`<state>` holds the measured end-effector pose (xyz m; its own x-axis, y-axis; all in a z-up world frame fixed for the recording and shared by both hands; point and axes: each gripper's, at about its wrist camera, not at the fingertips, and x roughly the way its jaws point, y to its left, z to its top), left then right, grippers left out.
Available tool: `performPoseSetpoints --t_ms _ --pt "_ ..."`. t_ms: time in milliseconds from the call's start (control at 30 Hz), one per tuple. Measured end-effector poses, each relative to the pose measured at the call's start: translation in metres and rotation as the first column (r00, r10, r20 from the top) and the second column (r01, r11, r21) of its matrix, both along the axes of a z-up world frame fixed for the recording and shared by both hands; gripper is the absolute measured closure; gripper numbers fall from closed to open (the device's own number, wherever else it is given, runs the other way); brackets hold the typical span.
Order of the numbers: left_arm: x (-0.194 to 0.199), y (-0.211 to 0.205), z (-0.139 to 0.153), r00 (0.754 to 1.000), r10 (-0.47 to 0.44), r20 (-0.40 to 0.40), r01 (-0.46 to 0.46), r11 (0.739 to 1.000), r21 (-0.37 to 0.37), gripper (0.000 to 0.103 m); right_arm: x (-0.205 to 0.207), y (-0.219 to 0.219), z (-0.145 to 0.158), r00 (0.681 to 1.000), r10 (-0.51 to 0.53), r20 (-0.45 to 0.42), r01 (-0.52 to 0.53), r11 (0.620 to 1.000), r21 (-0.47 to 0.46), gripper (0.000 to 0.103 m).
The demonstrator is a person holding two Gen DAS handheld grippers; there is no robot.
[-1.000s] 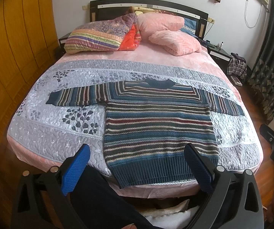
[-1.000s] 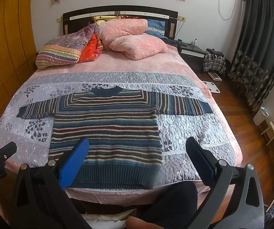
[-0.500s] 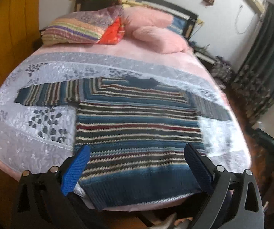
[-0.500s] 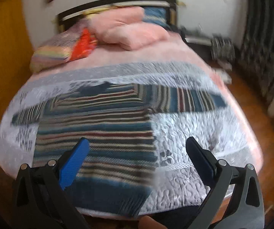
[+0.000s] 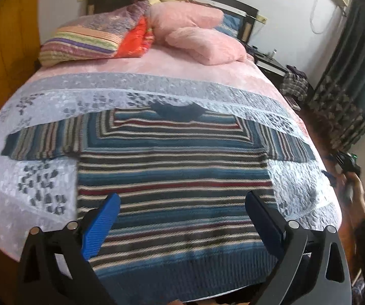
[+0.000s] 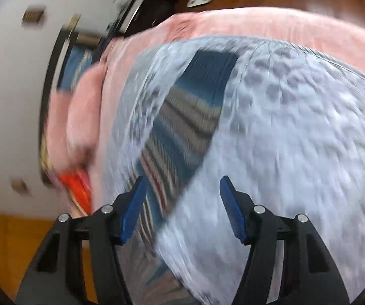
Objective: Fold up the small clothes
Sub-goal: 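Grasp the dark cuff of a sweater sleeve with the right tool, then carry the held sleeve across the sweater body with the right tool and release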
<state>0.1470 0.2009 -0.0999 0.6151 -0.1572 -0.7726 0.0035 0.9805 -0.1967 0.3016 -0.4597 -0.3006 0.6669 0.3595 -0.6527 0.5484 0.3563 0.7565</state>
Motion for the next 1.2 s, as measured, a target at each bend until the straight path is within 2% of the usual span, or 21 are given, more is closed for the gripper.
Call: performPoseSetpoints --t_ms 67,100,167,300,367,500,667,767,833,967,1100,1200 --pt "0.007 -0.006 -0.007 1.000 -0.026 -0.014 0.026 0.999 -0.024 0.004 0.016 -0.023 -0.017 0.999 -0.049 0.017 0.048 0.997 0.057 0.048" --pt "0.010 -0.009 -0.010 0.999 -0.034 -0.018 0.034 0.999 -0.038 0.004 0.025 -0.034 -0.026 0.997 -0.071 0.021 0.070 0.995 0.069 0.052" --pt "0.016 -0.012 -0.015 0.998 -0.057 -0.019 0.055 0.995 -0.077 0.004 0.041 -0.049 -0.040 0.994 -0.105 0.016 0.104 0.991 0.079 0.054" --pt "0.026 -0.016 -0.024 0.998 -0.067 -0.018 0.064 0.990 -0.125 0.004 0.067 -0.067 -0.058 0.993 -0.115 -0.005 0.115 0.992 0.047 0.054" --pt "0.032 -0.018 -0.030 0.997 -0.070 -0.033 0.065 0.988 -0.139 0.004 0.077 -0.073 -0.063 0.993 -0.115 -0.017 0.115 0.993 0.025 0.059" --pt "0.043 -0.018 -0.042 0.995 -0.073 -0.071 0.058 0.977 -0.204 0.004 0.090 -0.085 -0.077 0.993 -0.120 -0.012 0.120 0.993 0.010 0.064" --pt "0.053 -0.014 -0.056 0.992 -0.057 -0.109 0.025 0.961 -0.274 0.004 0.094 -0.087 -0.080 0.994 -0.107 0.016 0.107 0.994 0.018 0.064" --pt "0.056 -0.011 -0.061 0.991 -0.042 -0.126 0.004 0.958 -0.285 0.004 0.098 -0.088 -0.080 0.995 -0.098 0.019 0.098 0.995 0.011 0.072" --pt "0.057 -0.009 -0.062 0.990 -0.036 -0.136 -0.003 0.961 -0.276 0.004 0.101 -0.088 -0.077 0.996 -0.086 0.017 0.086 0.996 -0.001 0.088" --pt "0.059 -0.002 -0.063 0.989 -0.007 -0.149 -0.026 0.975 -0.222 0.004 0.107 -0.080 -0.048 0.996 -0.050 0.069 0.053 0.998 -0.043 0.091" --pt "0.060 0.022 -0.070 0.982 0.049 -0.184 -0.099 0.956 -0.276 0.004 0.115 -0.043 0.023 0.984 0.076 0.160 -0.044 0.980 -0.192 0.092" --pt "0.063 0.033 -0.071 0.978 0.068 -0.197 -0.111 0.970 -0.216 0.004 0.117 -0.001 0.078 0.958 0.174 0.229 -0.105 0.952 -0.286 0.092"
